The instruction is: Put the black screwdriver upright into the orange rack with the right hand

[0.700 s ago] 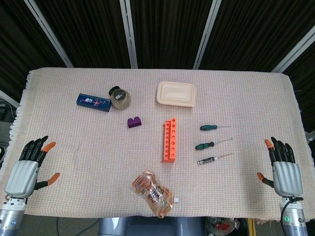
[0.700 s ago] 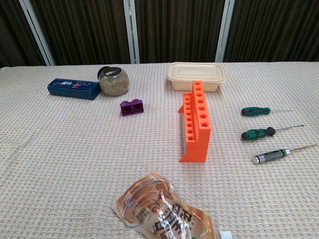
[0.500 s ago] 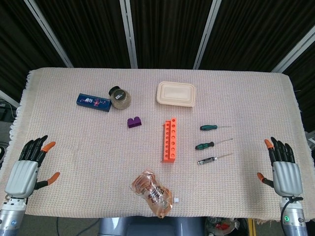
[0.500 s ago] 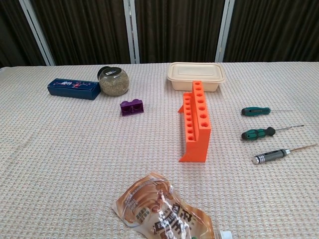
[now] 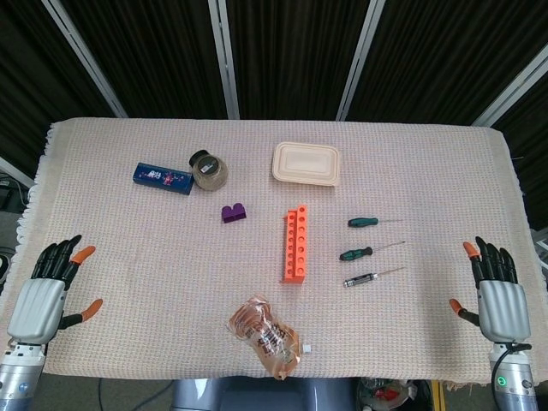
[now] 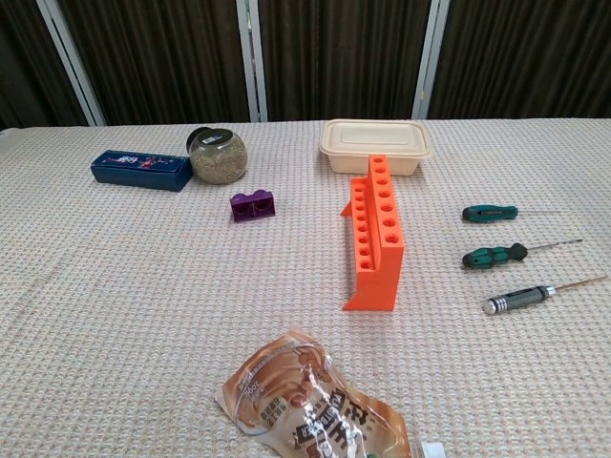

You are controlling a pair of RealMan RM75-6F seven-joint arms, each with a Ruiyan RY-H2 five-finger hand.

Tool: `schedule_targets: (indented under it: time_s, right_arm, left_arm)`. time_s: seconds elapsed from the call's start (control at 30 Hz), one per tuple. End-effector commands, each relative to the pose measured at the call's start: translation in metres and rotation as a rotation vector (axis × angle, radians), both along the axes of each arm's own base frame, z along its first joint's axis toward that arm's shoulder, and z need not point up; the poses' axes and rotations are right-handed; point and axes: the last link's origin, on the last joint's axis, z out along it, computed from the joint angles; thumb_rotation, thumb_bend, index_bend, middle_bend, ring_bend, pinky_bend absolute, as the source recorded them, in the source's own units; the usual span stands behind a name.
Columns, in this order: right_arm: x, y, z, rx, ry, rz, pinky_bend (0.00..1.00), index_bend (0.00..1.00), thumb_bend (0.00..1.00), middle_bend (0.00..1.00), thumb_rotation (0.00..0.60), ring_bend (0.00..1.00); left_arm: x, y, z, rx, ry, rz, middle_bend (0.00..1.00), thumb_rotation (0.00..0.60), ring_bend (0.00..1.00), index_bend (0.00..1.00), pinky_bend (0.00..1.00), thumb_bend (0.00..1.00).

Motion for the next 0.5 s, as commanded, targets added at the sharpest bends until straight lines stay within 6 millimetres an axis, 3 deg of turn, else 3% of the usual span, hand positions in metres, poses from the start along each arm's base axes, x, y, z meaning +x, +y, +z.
schedule_targets:
  time_s: [0.03,0.5]
  right_arm:
    - [0.001,-0.001,0.002,-0.008,0.001,0.006,0.0,0.1,0.09,0.0,0.6,0.0]
    - [0.017,-0.016,-0.002,0.051,0.178,0.083,0.0,0.27,0.11,0.04,0.6,0.0]
  left_arm:
    - [0.0,0.0,0.001,-0.001,-0.002,0.004,0.0,0.6,0.0,0.15,0.0,0.19]
    - [-0.002,0.0,0.022,0.004,0.046,0.0,0.0,0.6,0.0,0.15,0.0,0.19]
